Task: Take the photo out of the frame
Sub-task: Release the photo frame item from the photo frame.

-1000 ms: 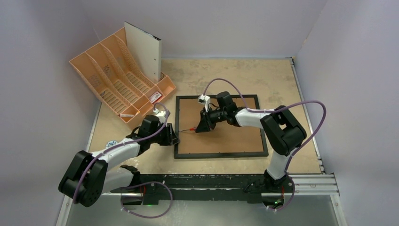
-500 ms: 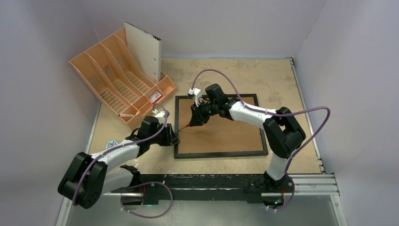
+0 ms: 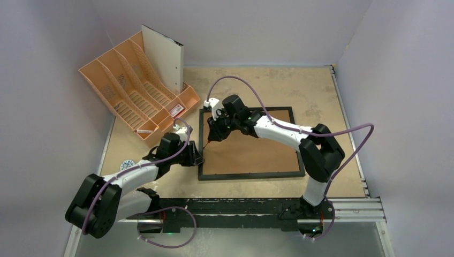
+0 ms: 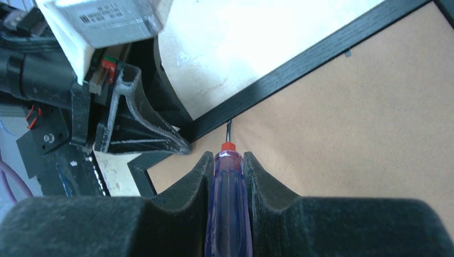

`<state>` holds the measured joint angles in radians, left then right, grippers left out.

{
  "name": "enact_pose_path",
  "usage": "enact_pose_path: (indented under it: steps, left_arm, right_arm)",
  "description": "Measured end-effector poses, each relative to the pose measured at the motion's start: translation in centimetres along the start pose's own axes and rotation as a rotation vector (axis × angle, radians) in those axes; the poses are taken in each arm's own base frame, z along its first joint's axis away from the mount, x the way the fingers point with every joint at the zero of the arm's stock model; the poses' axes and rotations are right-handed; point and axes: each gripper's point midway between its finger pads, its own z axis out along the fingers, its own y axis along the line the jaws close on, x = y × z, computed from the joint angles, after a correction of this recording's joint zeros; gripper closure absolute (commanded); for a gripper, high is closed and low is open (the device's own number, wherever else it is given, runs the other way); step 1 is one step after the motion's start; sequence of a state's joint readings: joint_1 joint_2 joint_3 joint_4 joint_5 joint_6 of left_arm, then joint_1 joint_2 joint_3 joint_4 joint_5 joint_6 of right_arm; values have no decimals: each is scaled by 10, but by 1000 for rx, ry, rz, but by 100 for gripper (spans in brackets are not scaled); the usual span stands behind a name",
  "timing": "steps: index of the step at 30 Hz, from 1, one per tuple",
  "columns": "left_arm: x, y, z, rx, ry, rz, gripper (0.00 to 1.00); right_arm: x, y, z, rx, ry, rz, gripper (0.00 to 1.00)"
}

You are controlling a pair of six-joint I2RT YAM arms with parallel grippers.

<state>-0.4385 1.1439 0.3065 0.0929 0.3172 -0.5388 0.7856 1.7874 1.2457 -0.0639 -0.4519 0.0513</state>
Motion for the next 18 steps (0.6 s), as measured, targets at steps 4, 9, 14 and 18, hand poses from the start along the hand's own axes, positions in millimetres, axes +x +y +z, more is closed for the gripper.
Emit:
enact_pose_path:
  steps: [4,9,14,18]
  left_arm:
    - [0,0,0,0,-4,1,100]
    - [0,0,0,0,-7,2,100]
    - [0,0,0,0,-8,2,100]
    - [0,0,-1,0,-9,2,100]
  right_arm:
    - [-9,3,6,32,-12,-5,100]
    - [-22,7,18,76,-34,-3,100]
    - [-28,7,22,121,-43,9,100]
    - [-26,3,19,148,-50,42,100]
